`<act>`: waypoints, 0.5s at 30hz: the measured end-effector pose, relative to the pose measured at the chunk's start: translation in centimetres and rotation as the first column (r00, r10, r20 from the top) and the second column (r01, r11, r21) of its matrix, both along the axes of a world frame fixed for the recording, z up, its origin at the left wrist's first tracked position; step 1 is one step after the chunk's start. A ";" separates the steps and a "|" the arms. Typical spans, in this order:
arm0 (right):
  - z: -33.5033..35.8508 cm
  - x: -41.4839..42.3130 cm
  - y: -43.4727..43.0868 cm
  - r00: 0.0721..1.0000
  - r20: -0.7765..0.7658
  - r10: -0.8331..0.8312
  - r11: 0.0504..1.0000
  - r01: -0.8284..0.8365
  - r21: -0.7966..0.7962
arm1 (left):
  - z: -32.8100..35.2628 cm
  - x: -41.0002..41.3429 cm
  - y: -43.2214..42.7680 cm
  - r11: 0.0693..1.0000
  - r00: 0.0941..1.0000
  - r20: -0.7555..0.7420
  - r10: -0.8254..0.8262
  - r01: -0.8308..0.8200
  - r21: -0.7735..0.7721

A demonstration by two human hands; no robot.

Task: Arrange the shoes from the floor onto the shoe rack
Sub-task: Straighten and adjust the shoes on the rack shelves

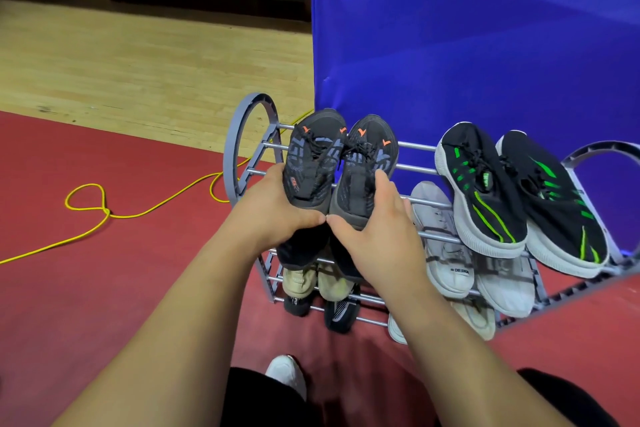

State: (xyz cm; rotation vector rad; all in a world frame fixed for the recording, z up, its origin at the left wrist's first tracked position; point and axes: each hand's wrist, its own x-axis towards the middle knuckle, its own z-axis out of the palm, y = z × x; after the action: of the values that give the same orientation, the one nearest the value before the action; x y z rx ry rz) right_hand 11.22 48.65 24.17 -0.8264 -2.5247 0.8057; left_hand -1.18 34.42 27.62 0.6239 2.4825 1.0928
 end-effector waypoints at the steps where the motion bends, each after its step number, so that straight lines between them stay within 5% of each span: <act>1: -0.1 0.0 0.1 1.000 -0.008 0.000 1.000 0.000 -0.007 | 0.0 -0.1 -0.2 1.000 1.000 -0.005 -0.008 0.008 -0.002; 15: 0.1 -0.1 0.8 1.000 -0.014 0.019 0.998 -0.020 -0.054 | -1.1 -0.8 -0.8 1.000 0.999 -0.039 0.002 -0.002 0.012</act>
State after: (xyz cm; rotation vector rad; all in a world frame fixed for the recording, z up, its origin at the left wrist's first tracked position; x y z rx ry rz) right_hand 11.14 49.40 24.28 -0.8123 -2.5128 0.8868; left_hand -1.98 33.57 26.49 0.6521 2.5116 1.1067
